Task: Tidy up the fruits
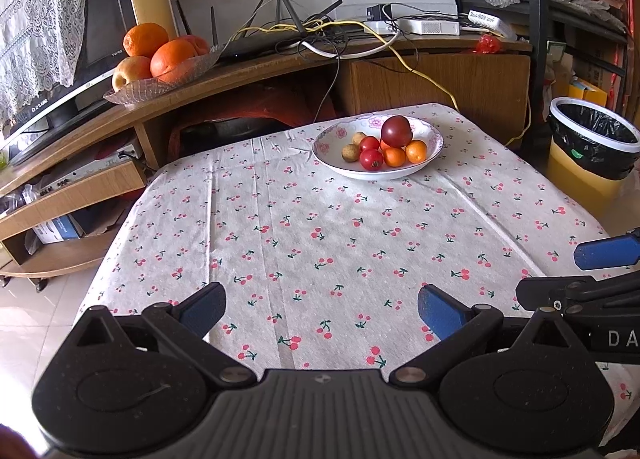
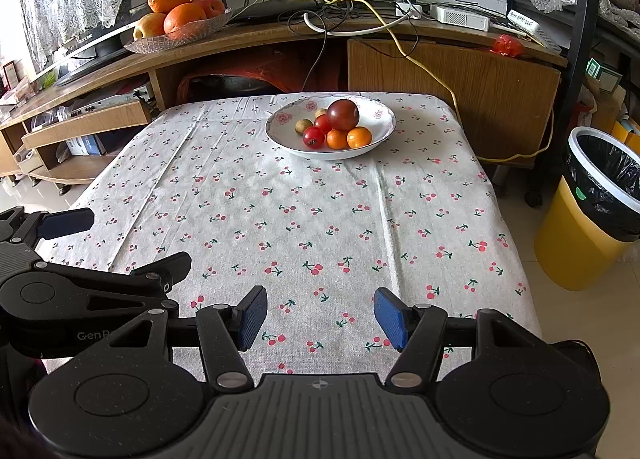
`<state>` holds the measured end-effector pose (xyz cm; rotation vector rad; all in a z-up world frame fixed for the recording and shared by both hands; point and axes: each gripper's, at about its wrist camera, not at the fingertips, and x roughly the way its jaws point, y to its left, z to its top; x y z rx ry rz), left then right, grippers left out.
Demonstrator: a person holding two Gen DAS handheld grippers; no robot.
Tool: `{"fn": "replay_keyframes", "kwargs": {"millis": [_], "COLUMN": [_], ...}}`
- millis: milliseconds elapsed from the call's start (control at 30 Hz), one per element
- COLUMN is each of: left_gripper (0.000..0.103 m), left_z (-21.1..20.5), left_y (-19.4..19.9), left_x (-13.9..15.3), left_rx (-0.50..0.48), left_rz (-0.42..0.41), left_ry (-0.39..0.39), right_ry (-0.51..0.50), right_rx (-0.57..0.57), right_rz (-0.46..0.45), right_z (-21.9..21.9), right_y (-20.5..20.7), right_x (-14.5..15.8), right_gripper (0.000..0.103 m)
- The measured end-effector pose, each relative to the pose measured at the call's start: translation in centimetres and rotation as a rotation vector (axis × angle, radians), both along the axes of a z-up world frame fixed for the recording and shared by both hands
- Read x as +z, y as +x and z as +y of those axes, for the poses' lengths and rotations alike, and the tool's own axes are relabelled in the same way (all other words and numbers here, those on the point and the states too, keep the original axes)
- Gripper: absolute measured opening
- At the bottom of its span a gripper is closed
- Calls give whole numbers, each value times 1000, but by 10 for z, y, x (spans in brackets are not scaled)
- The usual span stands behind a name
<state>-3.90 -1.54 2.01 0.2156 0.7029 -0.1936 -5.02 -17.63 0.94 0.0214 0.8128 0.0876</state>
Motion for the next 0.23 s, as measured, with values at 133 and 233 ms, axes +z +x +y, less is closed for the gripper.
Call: {"fn": "replay_keyframes", "kwargs": {"millis": [133,233], "left_gripper": [103,103], "left_z": [-1,0], "left_y": [0,1], "left_x": [0,0], "left_rx": [0,4], "left_rz": [-1,7], "left_ry": [-1,-10], "right_ry": [-3,-3], "right_rx": [0,-4], "right_rz": [0,-3], "right_z": [1,1], "right_y": [1,1], "right_x": [1,2], "right_gripper": [57,59]}}
